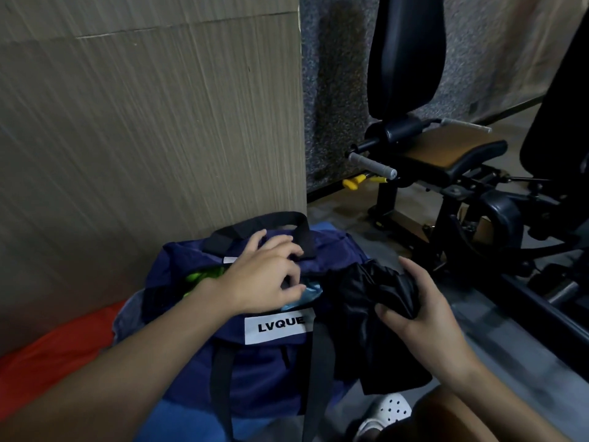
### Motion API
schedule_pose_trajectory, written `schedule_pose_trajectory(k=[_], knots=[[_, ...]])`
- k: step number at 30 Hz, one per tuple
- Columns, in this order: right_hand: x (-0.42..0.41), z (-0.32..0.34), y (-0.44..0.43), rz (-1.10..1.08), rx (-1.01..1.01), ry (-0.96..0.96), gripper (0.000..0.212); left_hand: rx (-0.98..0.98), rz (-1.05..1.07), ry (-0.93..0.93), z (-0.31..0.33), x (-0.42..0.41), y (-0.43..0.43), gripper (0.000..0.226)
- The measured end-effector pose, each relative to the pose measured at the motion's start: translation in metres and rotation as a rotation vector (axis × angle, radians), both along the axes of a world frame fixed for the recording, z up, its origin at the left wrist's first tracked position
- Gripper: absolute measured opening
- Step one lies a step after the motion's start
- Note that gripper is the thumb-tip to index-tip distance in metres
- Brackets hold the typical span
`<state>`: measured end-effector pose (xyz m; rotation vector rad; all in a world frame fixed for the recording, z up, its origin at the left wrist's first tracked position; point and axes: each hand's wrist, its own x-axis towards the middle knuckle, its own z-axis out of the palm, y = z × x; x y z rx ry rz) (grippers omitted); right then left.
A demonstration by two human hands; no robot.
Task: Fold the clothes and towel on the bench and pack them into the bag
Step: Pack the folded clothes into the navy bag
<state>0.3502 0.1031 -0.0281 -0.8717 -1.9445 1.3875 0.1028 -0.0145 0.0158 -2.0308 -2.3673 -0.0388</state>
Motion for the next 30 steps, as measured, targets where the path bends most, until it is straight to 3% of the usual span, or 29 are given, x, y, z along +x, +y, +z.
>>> schedule_pose_trajectory(k=[6, 15, 20, 24, 30], knots=[[-0.003, 0.005, -0.007, -0.016, -0.057, 0.016, 0.073, -0.197, -0.001, 0.107, 0.005, -0.007, 0.011, 0.048], [-0.082, -0.001, -0.017, 0.012, -0.042, 0.12, 0.057, -0.005, 0.054, -0.145, 0.039, -0.027, 0.026, 0.072], [-0.129, -0.015, -0.02, 0.014, -0.077, 0.094, 0.058, 0.05, 0.057, -0.201, 0.043, -0.034, 0.03, 0.083], [-0.157, -0.014, -0.013, -0.021, -0.078, 0.111, 0.052, 0.108, 0.057, -0.259, 0.046, -0.037, 0.035, 0.075], [-0.177, -0.026, 0.006, -0.049, 0.166, -0.222, 0.059, 0.049, 0.033, -0.209, 0.047, -0.041, 0.036, 0.069]])
